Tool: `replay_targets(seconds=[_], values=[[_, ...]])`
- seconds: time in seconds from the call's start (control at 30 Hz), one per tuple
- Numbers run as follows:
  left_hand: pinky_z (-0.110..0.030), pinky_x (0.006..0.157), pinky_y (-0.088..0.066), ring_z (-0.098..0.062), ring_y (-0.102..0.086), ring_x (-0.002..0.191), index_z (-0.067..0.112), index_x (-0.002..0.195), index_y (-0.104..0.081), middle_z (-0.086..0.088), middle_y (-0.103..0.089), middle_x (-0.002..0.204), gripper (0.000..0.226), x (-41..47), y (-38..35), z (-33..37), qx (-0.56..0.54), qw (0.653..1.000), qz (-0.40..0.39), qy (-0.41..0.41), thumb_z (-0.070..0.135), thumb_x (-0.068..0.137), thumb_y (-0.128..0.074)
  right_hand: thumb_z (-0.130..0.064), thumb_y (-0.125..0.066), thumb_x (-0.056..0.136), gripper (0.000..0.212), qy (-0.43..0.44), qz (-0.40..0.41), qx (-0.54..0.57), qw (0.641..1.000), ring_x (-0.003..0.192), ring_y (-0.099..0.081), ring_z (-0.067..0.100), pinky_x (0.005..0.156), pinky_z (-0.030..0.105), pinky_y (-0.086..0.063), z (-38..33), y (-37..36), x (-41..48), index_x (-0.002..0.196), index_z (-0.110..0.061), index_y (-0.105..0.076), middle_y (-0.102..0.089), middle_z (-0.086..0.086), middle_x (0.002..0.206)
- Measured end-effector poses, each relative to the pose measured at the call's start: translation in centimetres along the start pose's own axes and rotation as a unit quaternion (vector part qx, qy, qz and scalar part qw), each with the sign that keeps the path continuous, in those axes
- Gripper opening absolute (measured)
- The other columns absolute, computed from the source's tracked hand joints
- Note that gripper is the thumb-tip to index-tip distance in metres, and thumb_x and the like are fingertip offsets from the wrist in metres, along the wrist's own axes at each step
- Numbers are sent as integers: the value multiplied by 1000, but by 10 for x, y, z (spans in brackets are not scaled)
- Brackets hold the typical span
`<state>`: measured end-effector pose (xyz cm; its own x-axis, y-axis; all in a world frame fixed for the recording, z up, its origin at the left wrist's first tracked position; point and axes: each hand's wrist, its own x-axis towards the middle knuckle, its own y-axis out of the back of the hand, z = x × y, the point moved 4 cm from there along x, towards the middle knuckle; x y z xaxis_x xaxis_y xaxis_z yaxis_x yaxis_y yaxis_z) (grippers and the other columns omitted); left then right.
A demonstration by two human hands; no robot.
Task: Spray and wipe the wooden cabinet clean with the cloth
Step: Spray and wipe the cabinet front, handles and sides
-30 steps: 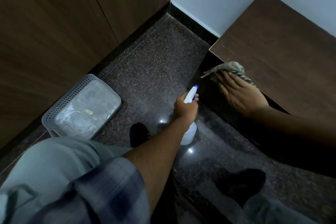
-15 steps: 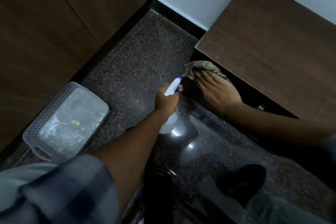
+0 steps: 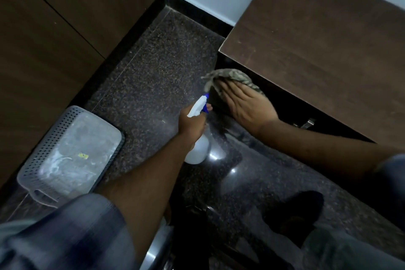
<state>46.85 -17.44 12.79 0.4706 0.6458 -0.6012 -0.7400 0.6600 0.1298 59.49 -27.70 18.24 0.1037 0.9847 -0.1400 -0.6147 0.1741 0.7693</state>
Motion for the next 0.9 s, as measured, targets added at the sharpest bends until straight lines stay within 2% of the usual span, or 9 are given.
replay_targets(seconds=[0.13,0.27,0.37,0.43,0.6,0.67,0.73,0.83,0.9], values=[[-18,54,-47,5,-58,52,57,65,-71,28,-69,62,70,3,-1,-6,10,1000,-15,-2,-6,89,-51,-25,-20,107,59,61,-64,18,996,155,-9,31,125,42,2,-32,-13,39,157,5,-9,-9,20,166],[-18,52,-51,0,-65,56,46,85,-67,13,-74,80,55,14,2,-10,-3,1000,-16,2,-7,92,-53,-15,-11,96,65,97,-129,-1,987,155,-4,30,125,43,5,-42,-36,4,158,3,-8,-4,17,167],[-19,46,-45,-9,-59,53,43,86,-64,3,-67,76,52,23,2,-15,4,1000,-18,9,-7,92,-52,-19,-21,99,61,23,-64,18,998,154,-16,28,121,43,10,-22,-35,-13,156,3,-15,-15,16,165],[-20,45,-42,-5,-53,47,42,87,-65,0,-64,71,51,28,1,-18,12,1000,-15,5,-7,92,-53,-23,-27,101,59,-14,-22,29,999,152,-24,27,122,42,8,-17,-32,-6,153,3,-17,-23,15,163],[-17,42,-40,2,-51,40,16,95,-78,10,-69,63,36,33,-2,-26,4,1000,8,13,-7,90,-51,-20,-18,107,58,65,-95,14,993,155,-4,30,121,41,10,-48,-49,7,157,6,-2,0,19,166],[-18,44,-42,-3,-53,45,27,85,-74,11,-66,57,39,34,-2,-32,17,999,19,23,-5,89,-51,-19,-20,106,58,55,-98,27,993,155,-7,30,120,42,11,-52,-56,3,157,7,-5,-5,18,166],[-18,47,-45,-8,-57,54,35,90,-69,11,-67,62,41,35,-2,-38,18,999,15,32,-2,90,-52,-23,-24,105,62,36,-90,19,995,155,-7,30,116,46,17,-51,-60,4,155,7,-2,-6,18,166],[-15,49,-46,0,-58,55,32,91,-69,17,-66,59,37,38,-4,-48,20,1000,9,20,-1,91,-53,-26,-23,104,65,55,-80,-10,995,155,-3,31,117,47,18,-54,-66,20,152,8,4,0,19,166],[-11,54,-47,1,-59,62,29,105,-71,18,-64,73,38,39,-7,-51,15,1000,0,12,-2,92,-54,-23,-21,106,63,92,-90,-14,992,155,-3,32,124,45,8,-64,-72,27,156,8,2,1,21,166]])
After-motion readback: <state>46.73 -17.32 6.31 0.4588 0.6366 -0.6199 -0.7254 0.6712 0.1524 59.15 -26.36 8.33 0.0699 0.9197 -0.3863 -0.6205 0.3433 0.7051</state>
